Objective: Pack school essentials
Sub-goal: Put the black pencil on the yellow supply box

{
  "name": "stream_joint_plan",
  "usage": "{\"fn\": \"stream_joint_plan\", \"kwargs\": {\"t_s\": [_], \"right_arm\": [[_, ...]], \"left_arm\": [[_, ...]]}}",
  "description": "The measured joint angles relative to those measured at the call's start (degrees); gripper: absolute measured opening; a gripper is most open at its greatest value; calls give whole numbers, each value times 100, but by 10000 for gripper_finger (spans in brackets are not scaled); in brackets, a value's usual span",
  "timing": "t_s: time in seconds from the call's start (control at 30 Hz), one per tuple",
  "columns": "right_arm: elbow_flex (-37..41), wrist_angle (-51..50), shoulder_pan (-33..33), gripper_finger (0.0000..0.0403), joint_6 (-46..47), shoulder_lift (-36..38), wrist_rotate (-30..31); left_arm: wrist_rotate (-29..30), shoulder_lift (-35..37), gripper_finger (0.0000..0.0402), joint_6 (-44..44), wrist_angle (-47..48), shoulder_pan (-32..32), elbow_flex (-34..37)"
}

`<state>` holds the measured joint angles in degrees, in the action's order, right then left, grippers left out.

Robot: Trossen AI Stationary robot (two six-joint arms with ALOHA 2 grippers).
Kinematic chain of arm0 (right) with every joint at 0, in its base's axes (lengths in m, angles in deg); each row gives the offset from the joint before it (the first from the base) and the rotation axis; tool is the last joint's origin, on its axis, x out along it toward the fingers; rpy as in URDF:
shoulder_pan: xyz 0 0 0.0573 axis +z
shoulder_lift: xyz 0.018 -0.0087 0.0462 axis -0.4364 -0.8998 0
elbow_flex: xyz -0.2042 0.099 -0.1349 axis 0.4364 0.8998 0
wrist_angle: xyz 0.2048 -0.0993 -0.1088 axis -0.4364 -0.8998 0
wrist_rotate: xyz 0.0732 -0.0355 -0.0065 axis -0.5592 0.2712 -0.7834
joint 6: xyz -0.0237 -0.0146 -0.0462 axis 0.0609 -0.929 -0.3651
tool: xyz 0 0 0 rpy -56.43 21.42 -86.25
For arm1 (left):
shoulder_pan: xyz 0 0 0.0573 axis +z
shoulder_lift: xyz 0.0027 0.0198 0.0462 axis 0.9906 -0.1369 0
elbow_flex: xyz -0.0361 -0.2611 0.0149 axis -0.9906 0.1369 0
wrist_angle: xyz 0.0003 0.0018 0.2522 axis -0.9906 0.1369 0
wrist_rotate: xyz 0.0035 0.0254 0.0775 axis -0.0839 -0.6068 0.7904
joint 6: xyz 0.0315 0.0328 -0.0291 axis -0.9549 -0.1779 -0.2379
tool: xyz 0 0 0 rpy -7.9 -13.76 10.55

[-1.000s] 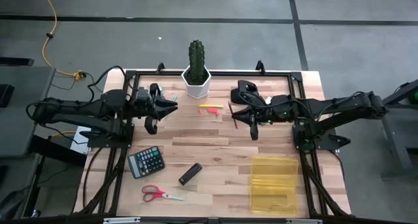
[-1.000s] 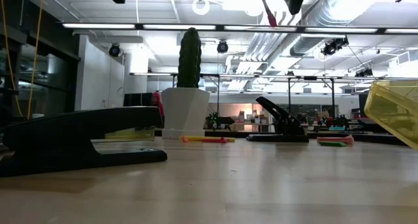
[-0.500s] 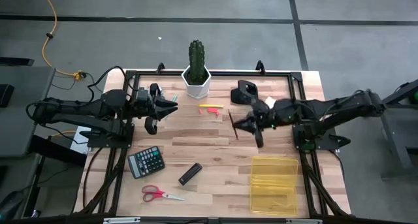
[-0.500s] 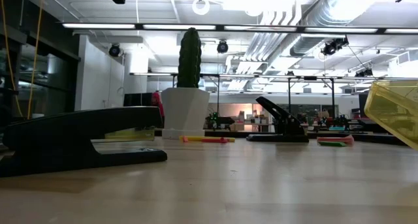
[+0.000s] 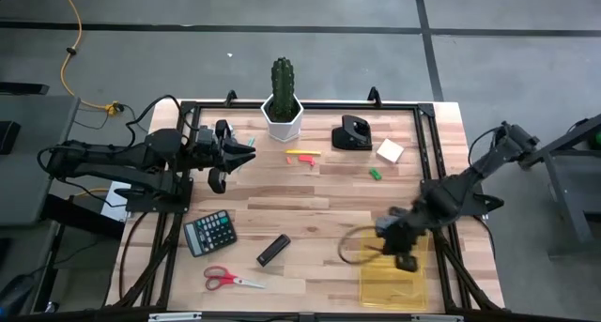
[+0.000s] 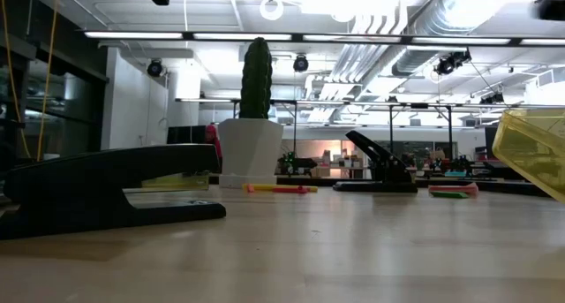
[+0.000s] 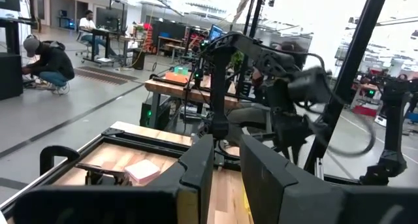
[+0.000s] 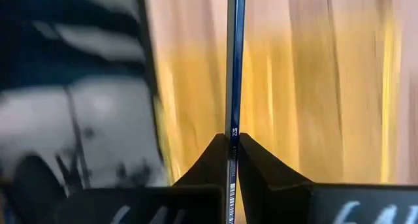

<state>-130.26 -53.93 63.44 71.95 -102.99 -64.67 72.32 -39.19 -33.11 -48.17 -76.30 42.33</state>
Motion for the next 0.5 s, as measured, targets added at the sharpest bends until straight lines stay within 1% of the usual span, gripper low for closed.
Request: {"fn": "stream_joint_plan", "kwargs": {"t_s": [0.07,0.13,0.2,0.3,0.37,0.5], "right_arm": [[50,-576,243,0,240,-1,-234],[238,-762,400,0,384,50,-595],[503,-540,469,0,517,115,-750],[864,139,358,0,719,138,-578],[1027,456,225,0,735,111,-578],[1231,550,-62,0,543,-15,-583]], "left_arm": [[0,-1,65,2,0,0,0],[0,-1,65,0,0,0,0],[0,-2,65,0,0,0,0],[31,-1,65,0,0,0,0],[46,-1,65,-2,-2,2,0],[147,-1,65,-2,-2,2,0]]}}
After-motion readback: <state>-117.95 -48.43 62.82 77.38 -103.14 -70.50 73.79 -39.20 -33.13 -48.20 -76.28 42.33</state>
